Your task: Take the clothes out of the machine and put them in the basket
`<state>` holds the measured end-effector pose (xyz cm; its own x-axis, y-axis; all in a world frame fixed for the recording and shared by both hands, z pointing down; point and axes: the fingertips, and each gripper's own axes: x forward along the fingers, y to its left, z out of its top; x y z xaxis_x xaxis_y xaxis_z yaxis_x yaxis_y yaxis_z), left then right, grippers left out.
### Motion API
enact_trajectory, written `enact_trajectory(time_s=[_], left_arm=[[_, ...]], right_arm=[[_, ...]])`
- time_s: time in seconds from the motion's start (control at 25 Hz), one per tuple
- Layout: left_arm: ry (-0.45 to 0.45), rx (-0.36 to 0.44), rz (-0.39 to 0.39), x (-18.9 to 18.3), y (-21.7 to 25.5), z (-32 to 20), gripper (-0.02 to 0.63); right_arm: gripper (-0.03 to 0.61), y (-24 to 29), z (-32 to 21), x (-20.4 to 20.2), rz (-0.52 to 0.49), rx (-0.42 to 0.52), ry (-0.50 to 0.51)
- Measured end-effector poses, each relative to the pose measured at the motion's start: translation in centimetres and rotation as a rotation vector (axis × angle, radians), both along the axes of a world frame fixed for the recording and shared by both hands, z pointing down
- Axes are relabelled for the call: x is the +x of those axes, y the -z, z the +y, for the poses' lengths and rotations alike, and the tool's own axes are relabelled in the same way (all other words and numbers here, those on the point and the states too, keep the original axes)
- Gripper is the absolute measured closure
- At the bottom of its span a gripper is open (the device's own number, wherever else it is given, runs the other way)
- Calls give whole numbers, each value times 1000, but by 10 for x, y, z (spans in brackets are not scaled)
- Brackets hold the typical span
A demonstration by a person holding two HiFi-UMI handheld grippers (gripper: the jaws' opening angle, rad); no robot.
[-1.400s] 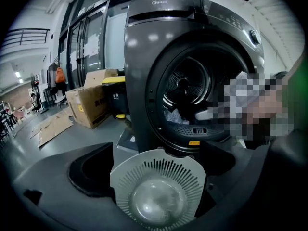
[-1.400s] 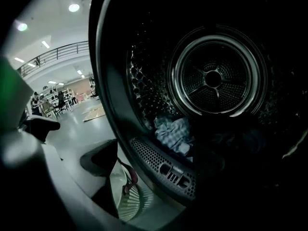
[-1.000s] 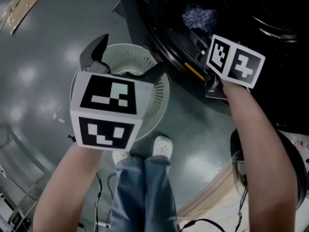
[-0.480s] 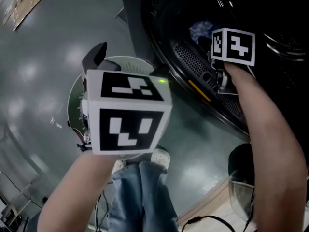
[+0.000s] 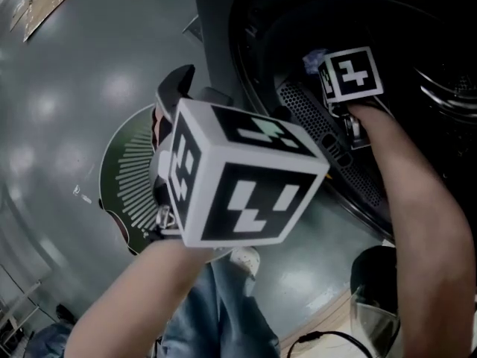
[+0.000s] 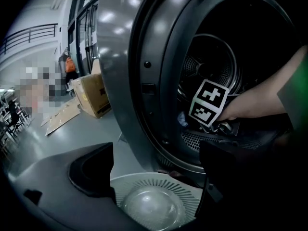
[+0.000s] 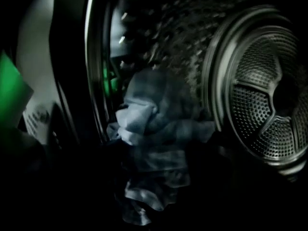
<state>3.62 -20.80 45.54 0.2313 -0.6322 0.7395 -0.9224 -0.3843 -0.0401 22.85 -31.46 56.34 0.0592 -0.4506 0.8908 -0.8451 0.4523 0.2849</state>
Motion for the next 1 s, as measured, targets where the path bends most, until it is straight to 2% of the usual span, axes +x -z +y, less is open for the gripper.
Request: enact_trajectory(time_s=[0.08, 0.16, 0.2, 0.24, 0.32, 0.48, 0.64, 0.8, 1.0], left_arm=[[-8, 10, -1, -3, -1, -2, 54], [-7, 13, 2, -6, -2, -3, 54], [-4, 11, 4, -7, -2, -2, 54], [-1, 7, 4, -9, -3, -1, 54], [9, -6, 5, -14, -5, 4, 54], [34, -27, 13, -25, 0, 14, 54], [19, -31, -1, -32, 15, 28, 54], [5, -30, -25, -41, 35, 40, 54], [0, -27, -27, -50, 61, 54, 54]], right_arm=[[204, -7, 2, 2, 35, -28, 28], [483, 1, 0, 12, 117, 3, 47], [519, 9, -1, 18, 178, 34, 53], [525, 17, 1, 23, 226, 56, 58], [528, 26, 8, 23, 255, 74, 62], [528, 44, 21, 12, 212, 140, 61], [528, 60, 40, -1, 147, 197, 79], [528, 90, 52, -17, 139, 256, 147], [528, 116, 77, -26, 104, 247, 132]])
